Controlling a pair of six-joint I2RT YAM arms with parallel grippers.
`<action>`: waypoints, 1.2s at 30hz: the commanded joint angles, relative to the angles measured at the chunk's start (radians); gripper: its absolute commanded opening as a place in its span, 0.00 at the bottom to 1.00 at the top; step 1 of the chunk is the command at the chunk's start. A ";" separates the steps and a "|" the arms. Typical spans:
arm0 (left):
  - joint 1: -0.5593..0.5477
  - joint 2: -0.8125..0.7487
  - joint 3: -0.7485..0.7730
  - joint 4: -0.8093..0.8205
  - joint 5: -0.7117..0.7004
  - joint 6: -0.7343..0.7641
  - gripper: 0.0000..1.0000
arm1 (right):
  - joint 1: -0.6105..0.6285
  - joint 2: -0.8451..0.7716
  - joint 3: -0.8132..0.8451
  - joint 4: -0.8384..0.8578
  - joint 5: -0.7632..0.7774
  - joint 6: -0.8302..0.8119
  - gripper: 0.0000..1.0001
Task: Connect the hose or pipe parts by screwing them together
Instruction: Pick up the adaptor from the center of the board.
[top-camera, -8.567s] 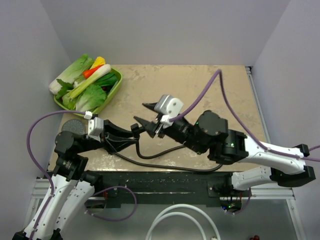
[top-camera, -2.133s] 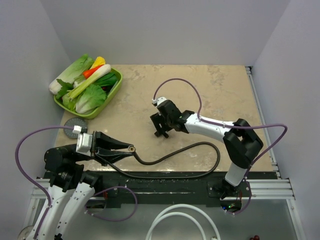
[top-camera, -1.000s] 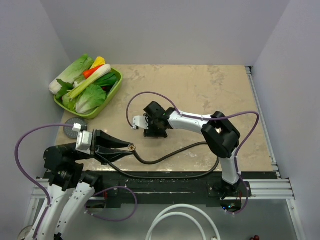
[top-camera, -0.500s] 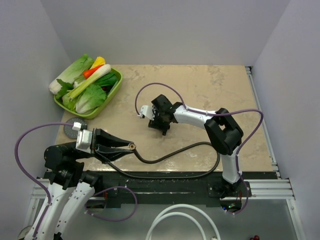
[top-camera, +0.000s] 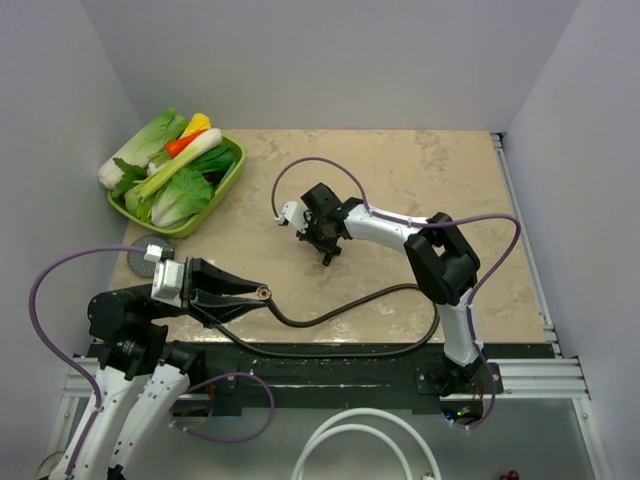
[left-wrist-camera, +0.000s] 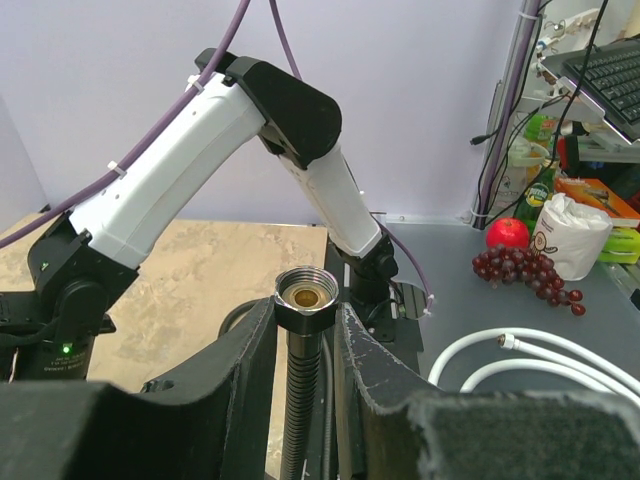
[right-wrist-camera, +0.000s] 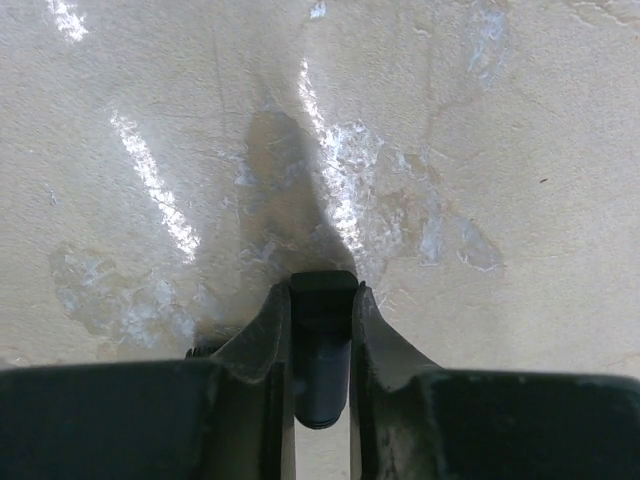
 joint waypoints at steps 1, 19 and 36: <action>0.006 -0.017 0.014 0.017 -0.017 -0.003 0.00 | -0.024 -0.092 0.001 0.021 -0.041 0.077 0.02; 0.005 -0.046 0.028 -0.010 -0.023 0.002 0.00 | -0.029 -0.094 -0.038 0.034 -0.028 0.120 0.24; 0.005 -0.050 -0.013 0.048 -0.021 -0.006 0.00 | -0.030 -0.570 0.014 0.445 -0.190 0.410 0.00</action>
